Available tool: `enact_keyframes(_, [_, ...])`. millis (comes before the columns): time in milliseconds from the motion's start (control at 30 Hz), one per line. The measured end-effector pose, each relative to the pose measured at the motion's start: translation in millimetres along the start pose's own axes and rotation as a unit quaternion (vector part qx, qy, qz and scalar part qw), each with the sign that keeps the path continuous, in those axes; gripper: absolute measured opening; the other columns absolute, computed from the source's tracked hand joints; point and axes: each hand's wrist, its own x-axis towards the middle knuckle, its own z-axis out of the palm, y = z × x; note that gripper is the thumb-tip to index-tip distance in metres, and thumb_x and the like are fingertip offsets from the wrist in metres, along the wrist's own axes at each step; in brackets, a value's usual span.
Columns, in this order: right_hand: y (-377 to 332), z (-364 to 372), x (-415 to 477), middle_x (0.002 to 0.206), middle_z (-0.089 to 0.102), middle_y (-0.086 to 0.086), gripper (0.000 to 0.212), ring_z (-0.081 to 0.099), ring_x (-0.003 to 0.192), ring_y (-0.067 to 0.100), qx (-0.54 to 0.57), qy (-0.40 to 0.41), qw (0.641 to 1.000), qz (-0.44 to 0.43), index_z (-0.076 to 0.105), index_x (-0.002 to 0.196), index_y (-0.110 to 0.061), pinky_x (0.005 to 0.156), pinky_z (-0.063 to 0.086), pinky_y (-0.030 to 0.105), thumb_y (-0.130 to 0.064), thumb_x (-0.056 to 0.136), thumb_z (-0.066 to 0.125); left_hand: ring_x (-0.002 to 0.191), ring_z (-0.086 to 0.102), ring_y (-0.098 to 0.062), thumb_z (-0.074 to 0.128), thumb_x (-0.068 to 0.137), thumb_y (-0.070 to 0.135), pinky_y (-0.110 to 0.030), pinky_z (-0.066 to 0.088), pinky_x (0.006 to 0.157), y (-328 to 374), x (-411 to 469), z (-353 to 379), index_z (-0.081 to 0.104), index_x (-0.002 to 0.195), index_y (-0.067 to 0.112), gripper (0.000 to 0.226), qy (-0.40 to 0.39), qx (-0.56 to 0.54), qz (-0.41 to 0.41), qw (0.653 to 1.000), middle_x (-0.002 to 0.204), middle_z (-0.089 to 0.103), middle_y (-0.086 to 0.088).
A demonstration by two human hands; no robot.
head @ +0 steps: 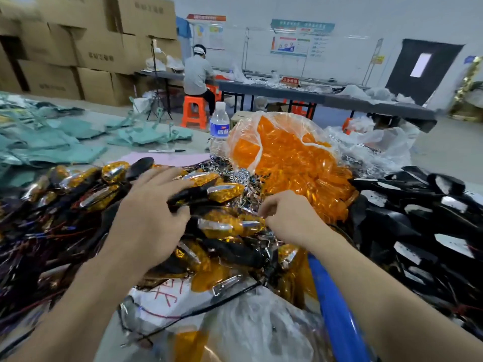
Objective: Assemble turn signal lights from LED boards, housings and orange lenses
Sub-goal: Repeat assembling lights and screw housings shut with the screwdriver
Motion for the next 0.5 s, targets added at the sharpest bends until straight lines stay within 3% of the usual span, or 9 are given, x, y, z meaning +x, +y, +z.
enact_keyframes(67, [12.1, 1.4, 0.5, 0.123, 0.069, 0.002, 0.029, 0.066, 0.086, 0.019, -0.147, -0.064, 0.987, -0.003, 0.073, 0.115, -0.022, 0.068, 0.058, 0.029, -0.006, 0.095, 0.061, 0.136, 0.037, 0.001, 0.075, 0.087, 0.008, -0.006, 0.009, 0.117, 30.9, -0.7, 17.2, 0.073, 0.129, 0.026, 0.046, 0.003, -0.058, 0.041, 0.997, 0.138, 0.062, 0.014])
enact_keyframes(133, [18.7, 8.5, 0.8, 0.122, 0.066, 0.009, 0.036, 0.067, 0.099, 0.027, -0.242, -0.138, 0.960, -0.011, 0.064, 0.131, -0.014, 0.081, 0.059, 0.037, -0.009, 0.097, 0.054, 0.136, 0.038, 0.001, 0.074, 0.087, 0.006, -0.005, 0.011, 0.117, 59.2, -2.5, 42.9, 0.074, 0.127, 0.025, 0.044, -0.021, -0.087, 0.071, 0.993, 0.136, 0.065, 0.014])
enact_keyframes(233, [23.0, 14.0, -2.2, 0.106, 0.062, 0.011, 0.028, 0.066, 0.098, 0.031, -0.278, -0.171, 0.945, -0.033, 0.063, 0.125, -0.005, 0.071, 0.050, 0.032, -0.011, 0.102, 0.047, 0.135, 0.047, -0.008, 0.074, 0.088, 0.005, -0.013, 0.019, 0.121, 77.1, -9.7, 81.0, 0.079, 0.117, 0.020, 0.033, -0.058, -0.107, 0.082, 0.989, 0.129, 0.072, 0.007])
enact_keyframes(333, [36.2, 10.7, -6.9, 0.094, 0.064, 0.004, 0.032, 0.062, 0.079, 0.023, -0.229, -0.113, 0.966, -0.039, 0.065, 0.119, -0.015, 0.058, 0.045, 0.028, -0.001, 0.092, 0.053, 0.122, 0.059, -0.012, 0.077, 0.087, 0.010, -0.034, 0.040, 0.116, 68.4, -15.1, 100.1, 0.083, 0.103, 0.022, 0.021, -0.042, -0.065, 0.090, 0.993, 0.114, 0.078, 0.008])
enact_keyframes(433, [50.8, 0.0, -17.2, 0.068, 0.054, -0.015, 0.040, 0.048, 0.057, 0.002, -0.204, -0.070, 0.974, -0.064, 0.075, 0.106, -0.028, 0.045, 0.034, 0.017, -0.001, 0.081, 0.061, 0.115, 0.060, -0.008, 0.074, 0.090, 0.012, -0.024, 0.040, 0.108, 55.3, -6.4, 103.2, 0.083, 0.098, 0.022, 0.017, -0.009, -0.063, 0.093, 0.994, 0.104, 0.078, 0.010])
enact_keyframes(500, [54.9, -4.7, -23.8, 0.075, 0.061, -0.015, 0.045, 0.046, 0.057, 0.000, -0.209, -0.094, 0.970, -0.081, 0.076, 0.110, -0.033, 0.044, 0.033, 0.016, -0.004, 0.078, 0.062, 0.115, 0.062, -0.010, 0.072, 0.092, 0.012, -0.020, 0.038, 0.106, 51.1, 5.3, 101.4, 0.083, 0.098, 0.022, 0.017, -0.004, -0.070, 0.071, 0.995, 0.105, 0.078, 0.008])
